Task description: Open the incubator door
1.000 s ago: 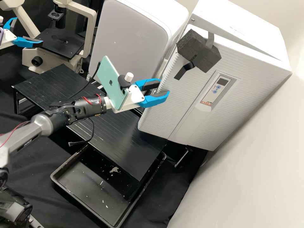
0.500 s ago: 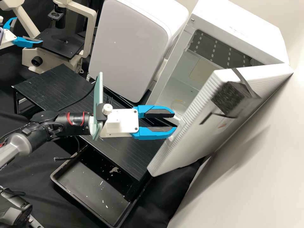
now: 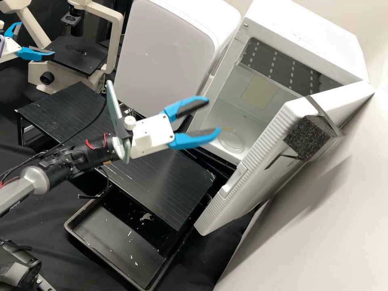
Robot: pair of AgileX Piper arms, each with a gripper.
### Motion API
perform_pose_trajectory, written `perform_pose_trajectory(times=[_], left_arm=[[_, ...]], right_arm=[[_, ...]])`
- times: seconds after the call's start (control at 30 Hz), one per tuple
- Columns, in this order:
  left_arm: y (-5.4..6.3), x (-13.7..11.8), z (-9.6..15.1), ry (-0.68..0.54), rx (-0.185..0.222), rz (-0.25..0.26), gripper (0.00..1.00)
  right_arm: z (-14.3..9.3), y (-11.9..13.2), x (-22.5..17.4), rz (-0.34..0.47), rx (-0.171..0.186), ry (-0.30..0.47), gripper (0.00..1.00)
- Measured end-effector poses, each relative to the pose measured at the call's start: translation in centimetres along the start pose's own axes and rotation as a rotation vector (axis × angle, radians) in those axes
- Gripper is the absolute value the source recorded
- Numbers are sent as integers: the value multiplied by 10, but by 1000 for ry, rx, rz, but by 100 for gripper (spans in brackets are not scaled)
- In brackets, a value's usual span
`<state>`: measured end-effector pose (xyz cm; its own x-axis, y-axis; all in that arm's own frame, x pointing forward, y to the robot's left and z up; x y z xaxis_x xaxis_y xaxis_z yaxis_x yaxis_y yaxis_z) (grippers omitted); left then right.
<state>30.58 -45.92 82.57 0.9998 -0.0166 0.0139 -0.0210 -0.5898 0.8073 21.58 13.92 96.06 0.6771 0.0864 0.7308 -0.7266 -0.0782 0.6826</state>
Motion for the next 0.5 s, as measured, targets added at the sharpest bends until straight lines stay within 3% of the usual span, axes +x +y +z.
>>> perform_pose_trajectory(times=[0.07,0.2,0.3,0.5], left_arm=[[0,0,0,0,0,0,100],[0,0,0,0,0,0,100],[0,0,0,0,0,0,100],[0,0,0,0,0,0,100]], right_arm=[[-2,-15,-4,-98,53,136,100],[-1,-37,-12,-234,105,252,100],[3,-48,-18,-283,115,283,100],[13,-65,-28,-353,120,264,100]])
